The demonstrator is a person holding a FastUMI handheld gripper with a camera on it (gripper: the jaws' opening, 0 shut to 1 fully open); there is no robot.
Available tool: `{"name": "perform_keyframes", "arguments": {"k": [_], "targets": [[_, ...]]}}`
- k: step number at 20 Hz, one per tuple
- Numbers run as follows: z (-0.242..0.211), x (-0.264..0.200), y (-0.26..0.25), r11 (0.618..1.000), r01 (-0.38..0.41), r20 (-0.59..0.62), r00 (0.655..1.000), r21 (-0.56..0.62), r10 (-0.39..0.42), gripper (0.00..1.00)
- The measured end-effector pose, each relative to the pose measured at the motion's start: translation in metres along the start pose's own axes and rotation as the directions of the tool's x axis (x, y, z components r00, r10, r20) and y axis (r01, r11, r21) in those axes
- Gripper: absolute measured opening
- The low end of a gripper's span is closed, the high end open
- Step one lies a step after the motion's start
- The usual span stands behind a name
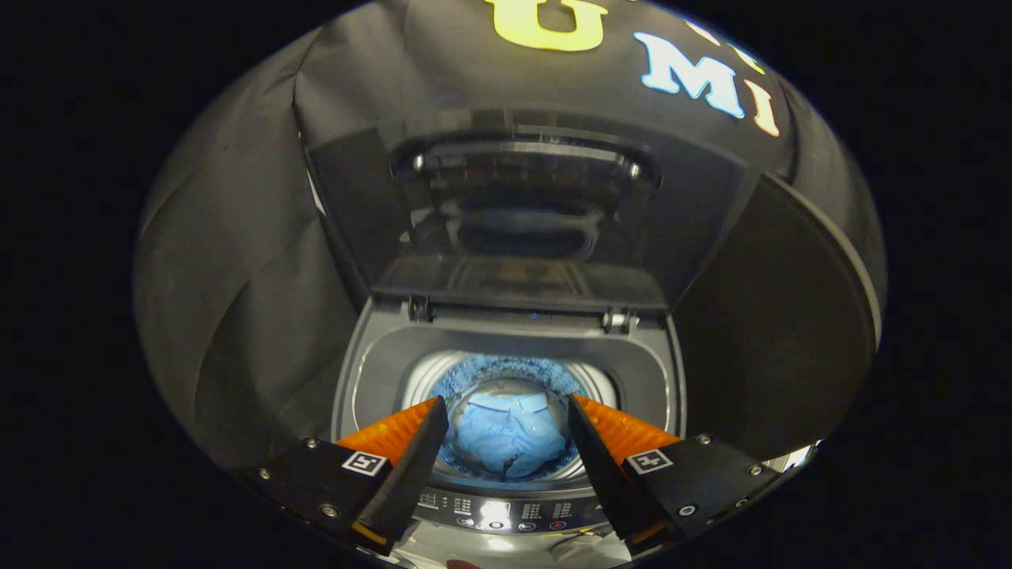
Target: Put the clothes into the washing machine and then close the washing machine lid.
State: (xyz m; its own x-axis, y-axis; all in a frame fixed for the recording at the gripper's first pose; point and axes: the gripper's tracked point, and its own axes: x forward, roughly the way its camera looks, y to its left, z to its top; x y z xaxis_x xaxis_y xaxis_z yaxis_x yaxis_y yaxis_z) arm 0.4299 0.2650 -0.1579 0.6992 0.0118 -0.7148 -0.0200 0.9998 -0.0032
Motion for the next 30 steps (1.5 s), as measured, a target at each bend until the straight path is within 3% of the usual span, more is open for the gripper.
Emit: {"name": "perform_keyframes", "arguments": {"k": [3, 7, 11, 19, 30], "targets": [[0.062, -0.029, 0.001, 1.0, 0.01, 0.134, 0.991, 0.02, -0.012, 0.94], [0.151, -0.057, -0.006, 0.998, 0.058, 0.335, 0.941, -0.023, -0.047, 0.94], [0.21, -0.05, -0.018, 0.996, 0.085, 0.415, 0.906, 0.008, -0.08, 0.94], [0.223, 0.044, -0.037, 0.999, 0.026, 0.309, 0.95, 0.033, -0.035, 0.94], [0.214, 0.059, -0.036, 0.998, 0.011, 0.295, 0.955, 0.066, -0.03, 0.96]]}}
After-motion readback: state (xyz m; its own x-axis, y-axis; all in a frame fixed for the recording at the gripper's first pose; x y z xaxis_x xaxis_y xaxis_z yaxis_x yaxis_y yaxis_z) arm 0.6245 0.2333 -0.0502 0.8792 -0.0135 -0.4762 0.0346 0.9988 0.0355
